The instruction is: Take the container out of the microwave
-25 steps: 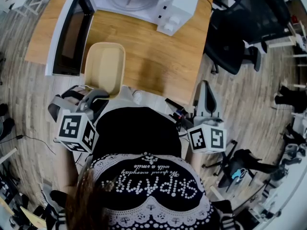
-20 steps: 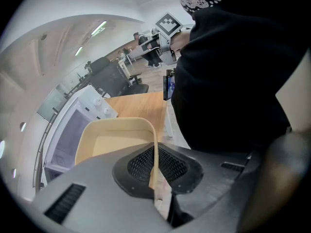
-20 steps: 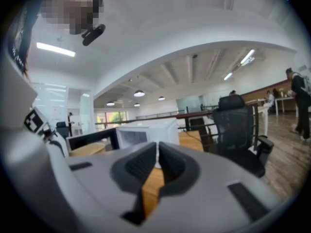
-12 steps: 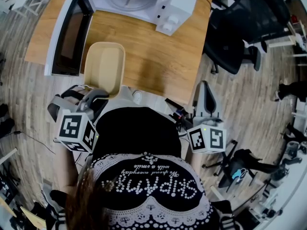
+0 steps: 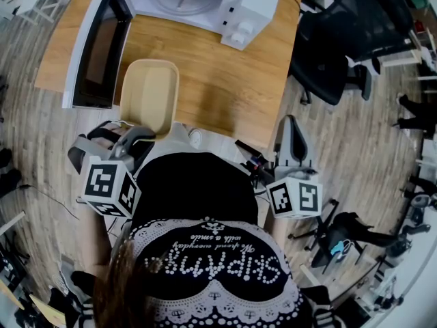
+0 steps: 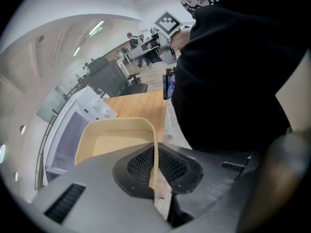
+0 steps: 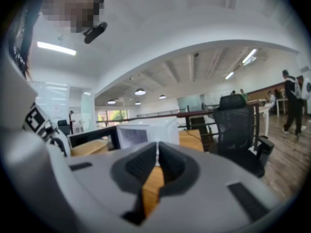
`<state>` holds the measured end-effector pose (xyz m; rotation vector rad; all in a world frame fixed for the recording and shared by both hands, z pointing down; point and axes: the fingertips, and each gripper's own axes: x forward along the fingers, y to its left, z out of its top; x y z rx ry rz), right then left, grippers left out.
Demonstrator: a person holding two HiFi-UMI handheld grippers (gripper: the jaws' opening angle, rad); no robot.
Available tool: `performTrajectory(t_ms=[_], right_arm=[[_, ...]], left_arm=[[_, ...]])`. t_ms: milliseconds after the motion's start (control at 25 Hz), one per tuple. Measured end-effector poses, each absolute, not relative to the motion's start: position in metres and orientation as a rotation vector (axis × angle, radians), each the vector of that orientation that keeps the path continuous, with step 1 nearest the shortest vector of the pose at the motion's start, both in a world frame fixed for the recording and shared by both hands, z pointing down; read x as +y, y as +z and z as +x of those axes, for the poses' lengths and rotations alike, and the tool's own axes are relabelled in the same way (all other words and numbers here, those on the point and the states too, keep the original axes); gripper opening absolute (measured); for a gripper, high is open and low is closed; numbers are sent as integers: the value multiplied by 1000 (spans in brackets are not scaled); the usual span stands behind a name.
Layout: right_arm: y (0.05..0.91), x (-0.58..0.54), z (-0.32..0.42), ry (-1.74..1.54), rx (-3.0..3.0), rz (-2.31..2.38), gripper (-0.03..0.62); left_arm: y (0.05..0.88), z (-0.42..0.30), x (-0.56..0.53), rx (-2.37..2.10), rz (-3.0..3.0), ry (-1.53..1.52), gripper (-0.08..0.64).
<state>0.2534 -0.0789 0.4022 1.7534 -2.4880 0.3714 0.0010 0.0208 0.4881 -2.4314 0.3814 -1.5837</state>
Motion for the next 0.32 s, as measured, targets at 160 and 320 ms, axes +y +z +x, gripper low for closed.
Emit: performTrajectory(t_ms=[160,320], right_arm=[[403,-79,254,374,-2487,1755,35],[403,-78,255,372,-2486,1757,35]], left_arm=[[488,1,20,380,-2428,-1586,38],[488,2,21,378,-2425,-1587,38]])
